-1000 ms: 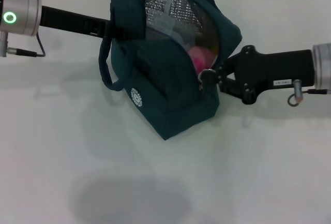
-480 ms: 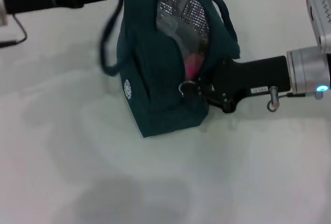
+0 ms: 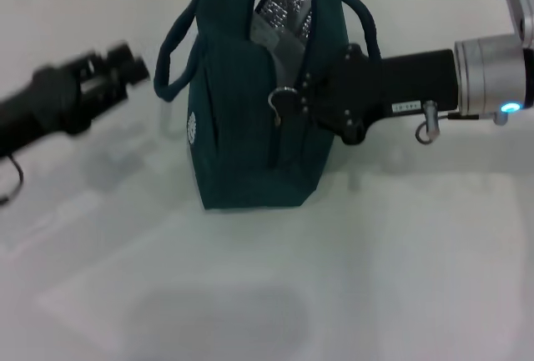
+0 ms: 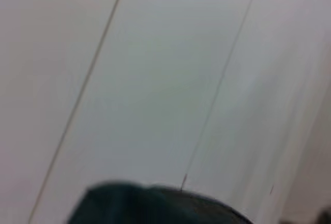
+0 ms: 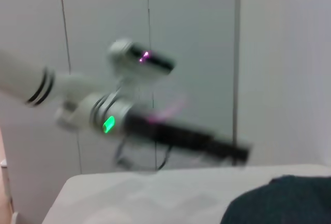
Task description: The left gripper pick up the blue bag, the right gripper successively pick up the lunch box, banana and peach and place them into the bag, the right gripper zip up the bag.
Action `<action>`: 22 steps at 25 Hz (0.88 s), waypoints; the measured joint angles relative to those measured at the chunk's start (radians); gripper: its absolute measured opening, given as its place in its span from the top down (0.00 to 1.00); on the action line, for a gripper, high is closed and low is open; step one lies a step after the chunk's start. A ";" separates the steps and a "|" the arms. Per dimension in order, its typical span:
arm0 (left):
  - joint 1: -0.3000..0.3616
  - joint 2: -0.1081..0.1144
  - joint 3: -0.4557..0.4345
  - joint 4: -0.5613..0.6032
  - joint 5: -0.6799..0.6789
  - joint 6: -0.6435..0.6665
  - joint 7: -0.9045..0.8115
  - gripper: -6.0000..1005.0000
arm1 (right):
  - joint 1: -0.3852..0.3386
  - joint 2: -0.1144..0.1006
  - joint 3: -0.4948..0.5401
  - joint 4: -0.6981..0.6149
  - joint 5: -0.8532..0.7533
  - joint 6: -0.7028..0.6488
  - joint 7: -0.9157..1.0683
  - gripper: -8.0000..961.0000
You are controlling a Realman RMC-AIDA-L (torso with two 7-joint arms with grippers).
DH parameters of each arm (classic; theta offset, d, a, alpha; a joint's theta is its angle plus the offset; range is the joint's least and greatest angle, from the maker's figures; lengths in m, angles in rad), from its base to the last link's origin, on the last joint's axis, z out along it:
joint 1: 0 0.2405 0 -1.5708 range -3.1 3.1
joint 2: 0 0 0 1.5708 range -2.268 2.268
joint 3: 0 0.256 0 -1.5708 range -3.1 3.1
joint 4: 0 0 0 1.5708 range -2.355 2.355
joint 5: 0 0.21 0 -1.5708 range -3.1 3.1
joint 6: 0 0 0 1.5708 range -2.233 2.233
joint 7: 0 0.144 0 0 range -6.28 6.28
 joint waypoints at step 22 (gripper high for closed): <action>-0.049 -0.081 0.007 -0.256 0.049 -0.100 0.264 0.59 | 0.081 0.010 0.004 0.060 0.075 0.027 -0.071 0.97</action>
